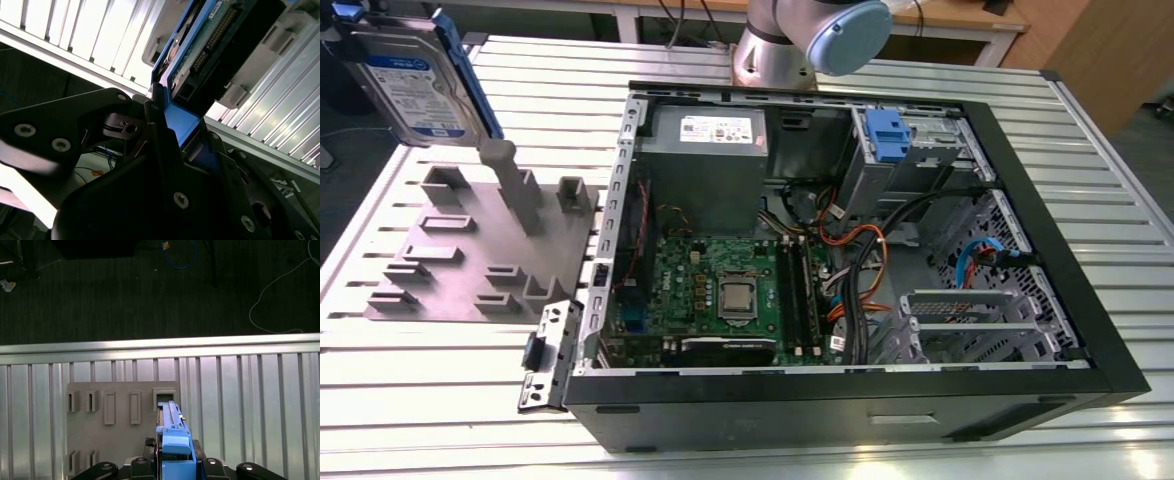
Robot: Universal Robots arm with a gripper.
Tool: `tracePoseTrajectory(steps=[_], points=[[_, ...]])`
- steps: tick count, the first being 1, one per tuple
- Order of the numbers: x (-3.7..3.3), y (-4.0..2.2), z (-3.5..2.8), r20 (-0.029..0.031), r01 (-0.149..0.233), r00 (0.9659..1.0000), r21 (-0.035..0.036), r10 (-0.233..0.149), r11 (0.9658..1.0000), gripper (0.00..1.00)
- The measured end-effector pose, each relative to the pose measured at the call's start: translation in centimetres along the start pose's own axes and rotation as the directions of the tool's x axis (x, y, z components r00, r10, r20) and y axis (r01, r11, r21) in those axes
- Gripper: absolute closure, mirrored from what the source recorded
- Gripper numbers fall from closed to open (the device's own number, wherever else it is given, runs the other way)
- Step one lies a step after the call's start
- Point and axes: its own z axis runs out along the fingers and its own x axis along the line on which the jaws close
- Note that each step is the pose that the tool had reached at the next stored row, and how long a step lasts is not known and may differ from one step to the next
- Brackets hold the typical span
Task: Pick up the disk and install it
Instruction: 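Pick up the disk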
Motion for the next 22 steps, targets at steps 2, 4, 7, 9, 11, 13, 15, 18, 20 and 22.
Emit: tracePoseTrajectory(steps=[2, 4, 7, 9, 11, 13, 15, 18, 20, 22], points=[[0.00, 0.00, -0.06, -0.0001, 0.000, 1.0000, -0.0001, 0.000, 1.0000, 0.63], [0.00, 0.00, -0.14, -0.0001, 0.000, 1.0000, -0.0002, 0.000, 1.0000, 0.63], [-0.01, 0.00, -0.35, -0.0001, 0.000, 1.0000, -0.0001, 0.000, 1.0000, 0.63], [-0.02, 0.00, -0.55, -0.0001, 0.000, 1.0000, -0.0002, 0.000, 1.0000, 0.63], [-0.02, 0.01, -0.72, 0.0000, 0.000, 1.0000, 0.0000, 0.000, 1.0000, 0.63], [-0.02, 0.00, -0.87, -0.0001, 0.000, 1.0000, -0.0001, 0.000, 1.0000, 0.63], [-0.02, 0.01, -1.01, 0.0000, 0.000, 1.0000, 0.0000, 0.000, 1.0000, 0.63], [-0.03, 0.01, -1.21, 0.0000, 0.000, 1.0000, 0.0000, 0.000, 1.0000, 0.63], [-0.03, 0.01, -1.30, -0.0001, 0.000, 1.0000, -0.0001, 0.000, 1.0000, 0.63], [-0.03, 0.01, -1.39, 0.0000, 0.000, 1.0000, 0.0000, 0.000, 1.0000, 0.63]])
